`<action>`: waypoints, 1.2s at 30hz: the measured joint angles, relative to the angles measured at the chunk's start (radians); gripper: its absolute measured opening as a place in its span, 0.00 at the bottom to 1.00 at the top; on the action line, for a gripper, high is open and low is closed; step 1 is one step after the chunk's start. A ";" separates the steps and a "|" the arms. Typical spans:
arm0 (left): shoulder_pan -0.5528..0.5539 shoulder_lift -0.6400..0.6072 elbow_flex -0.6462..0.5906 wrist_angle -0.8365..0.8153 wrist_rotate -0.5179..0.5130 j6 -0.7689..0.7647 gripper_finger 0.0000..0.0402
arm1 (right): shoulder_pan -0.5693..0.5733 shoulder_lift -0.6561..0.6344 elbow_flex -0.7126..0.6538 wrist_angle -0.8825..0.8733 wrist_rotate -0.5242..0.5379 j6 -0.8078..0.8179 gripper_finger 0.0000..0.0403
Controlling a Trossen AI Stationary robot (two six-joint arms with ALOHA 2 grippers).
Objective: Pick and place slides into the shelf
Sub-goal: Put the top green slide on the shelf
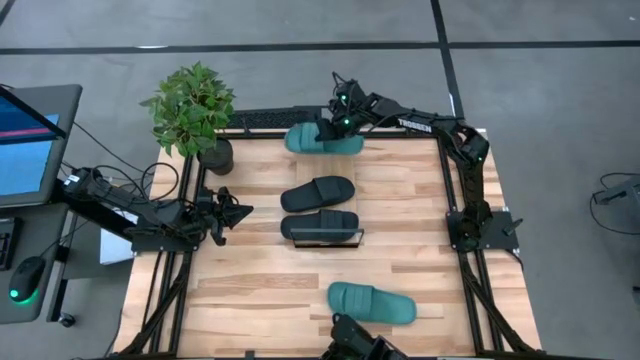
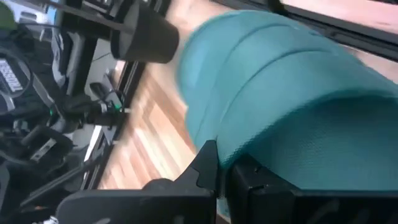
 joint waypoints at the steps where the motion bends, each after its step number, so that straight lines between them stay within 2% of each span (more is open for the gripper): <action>1: 0.000 0.000 0.000 0.000 0.004 -0.001 0.00 | -0.006 0.004 0.000 -0.001 -0.007 0.003 0.00; 11: 0.000 0.000 0.000 0.001 0.005 -0.003 0.00 | -0.024 0.036 -0.002 0.005 -0.042 -0.009 0.00; 29: 0.000 0.000 0.000 0.002 0.005 -0.011 0.00 | -0.039 0.050 -0.001 0.013 -0.037 -0.059 0.00; 36: 0.000 0.000 0.000 0.002 0.005 -0.011 0.00 | -0.039 0.050 -0.001 0.014 -0.025 -0.062 0.08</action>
